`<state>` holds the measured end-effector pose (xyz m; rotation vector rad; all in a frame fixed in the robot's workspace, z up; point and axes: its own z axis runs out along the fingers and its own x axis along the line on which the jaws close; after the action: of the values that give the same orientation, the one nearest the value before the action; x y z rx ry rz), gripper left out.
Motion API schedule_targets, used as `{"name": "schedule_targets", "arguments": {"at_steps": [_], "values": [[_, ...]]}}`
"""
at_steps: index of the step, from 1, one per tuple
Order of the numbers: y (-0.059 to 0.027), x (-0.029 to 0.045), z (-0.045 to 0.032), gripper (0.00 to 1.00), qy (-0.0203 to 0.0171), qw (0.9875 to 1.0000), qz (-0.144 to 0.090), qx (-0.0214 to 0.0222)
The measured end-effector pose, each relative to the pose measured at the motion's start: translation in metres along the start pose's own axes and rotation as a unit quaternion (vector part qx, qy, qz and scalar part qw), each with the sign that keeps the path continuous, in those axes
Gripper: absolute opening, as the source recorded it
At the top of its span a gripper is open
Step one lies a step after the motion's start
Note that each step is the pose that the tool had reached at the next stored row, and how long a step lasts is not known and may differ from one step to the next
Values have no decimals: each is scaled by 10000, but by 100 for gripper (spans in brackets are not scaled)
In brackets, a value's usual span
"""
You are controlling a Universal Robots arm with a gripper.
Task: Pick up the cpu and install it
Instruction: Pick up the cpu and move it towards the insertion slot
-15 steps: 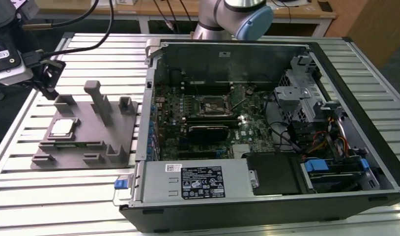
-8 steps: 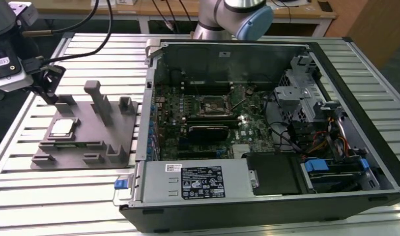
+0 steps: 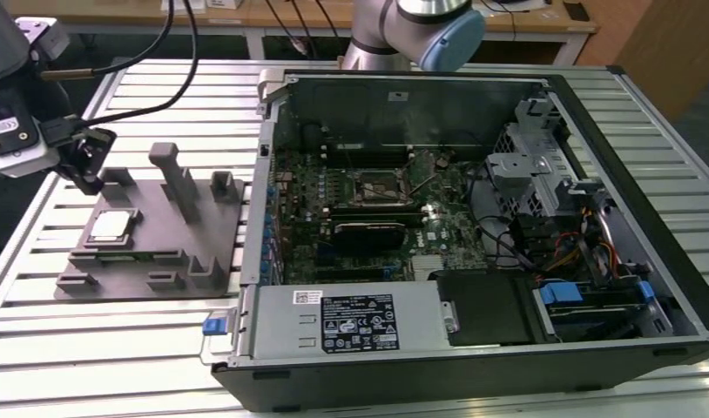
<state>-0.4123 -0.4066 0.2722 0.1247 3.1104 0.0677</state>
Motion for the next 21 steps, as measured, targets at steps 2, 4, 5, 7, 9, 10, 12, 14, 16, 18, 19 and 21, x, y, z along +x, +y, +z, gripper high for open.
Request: {"name": "schedule_targets", "arguments": {"at_steps": [2, 4, 5, 7, 9, 10, 12, 14, 16, 18, 19, 21], "values": [[-19, 9, 33, 11, 0, 10000, 0, 0], [-33, 18, 67, 11, 0, 10000, 0, 0], [-36, 22, 85, 11, 0, 10000, 1, -1], [-40, 29, 119, 11, 2, 10000, 0, 1], [-43, 37, 157, 11, 4, 10000, 0, 1], [-43, 42, 175, 11, 6, 10000, 0, 1], [-46, 51, 211, 11, 11, 10000, 0, 1], [-48, 64, 246, 11, 15, 10000, 1, 1], [-51, 76, 282, 11, 17, 10000, 0, 1], [-53, 87, 319, 11, 21, 10000, 1, 2], [-54, 92, 337, 11, 23, 10000, 1, 2], [-56, 97, 373, 11, 25, 10000, 1, 2]]}}
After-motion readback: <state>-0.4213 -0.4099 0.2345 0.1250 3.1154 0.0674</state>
